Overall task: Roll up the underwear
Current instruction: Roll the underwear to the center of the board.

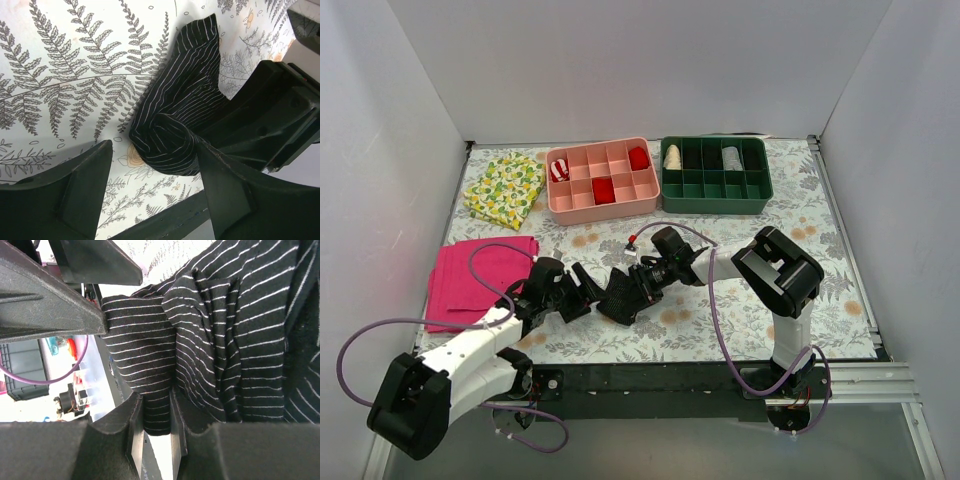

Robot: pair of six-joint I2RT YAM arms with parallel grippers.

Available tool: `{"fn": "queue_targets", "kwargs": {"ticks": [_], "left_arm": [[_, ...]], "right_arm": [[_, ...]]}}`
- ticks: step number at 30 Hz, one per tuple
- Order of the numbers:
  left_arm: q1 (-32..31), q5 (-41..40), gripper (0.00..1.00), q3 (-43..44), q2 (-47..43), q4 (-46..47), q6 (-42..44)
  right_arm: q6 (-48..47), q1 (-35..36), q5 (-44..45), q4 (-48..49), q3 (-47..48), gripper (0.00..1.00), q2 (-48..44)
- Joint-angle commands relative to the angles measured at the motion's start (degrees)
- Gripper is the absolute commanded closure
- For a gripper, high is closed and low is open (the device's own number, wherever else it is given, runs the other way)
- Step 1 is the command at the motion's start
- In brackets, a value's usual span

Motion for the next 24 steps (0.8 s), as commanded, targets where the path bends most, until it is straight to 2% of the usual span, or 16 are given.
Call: {"fn": "queue_targets", "kwargs": {"ticks": [1, 16, 24], "left_arm": [[-0.64, 0.09, 0.33, -1.05, 0.45, 2.91, -2.23], [-6.27, -5.18, 0.45, 0.35, 4.68, 4.93, -8.47], [-6.27, -10.28, 0.58, 0.62, 2.48, -1.56, -9.17]], "right_arm": [[-1.38, -0.34, 4.52, -4.46, -0.02, 0.87, 2.18], [1.61, 0.27, 6.54, -3.32, 0.24, 0.85, 1.04], [0.02, 0.89, 6.27, -6.3, 1.47, 0.84, 1.21]]}}
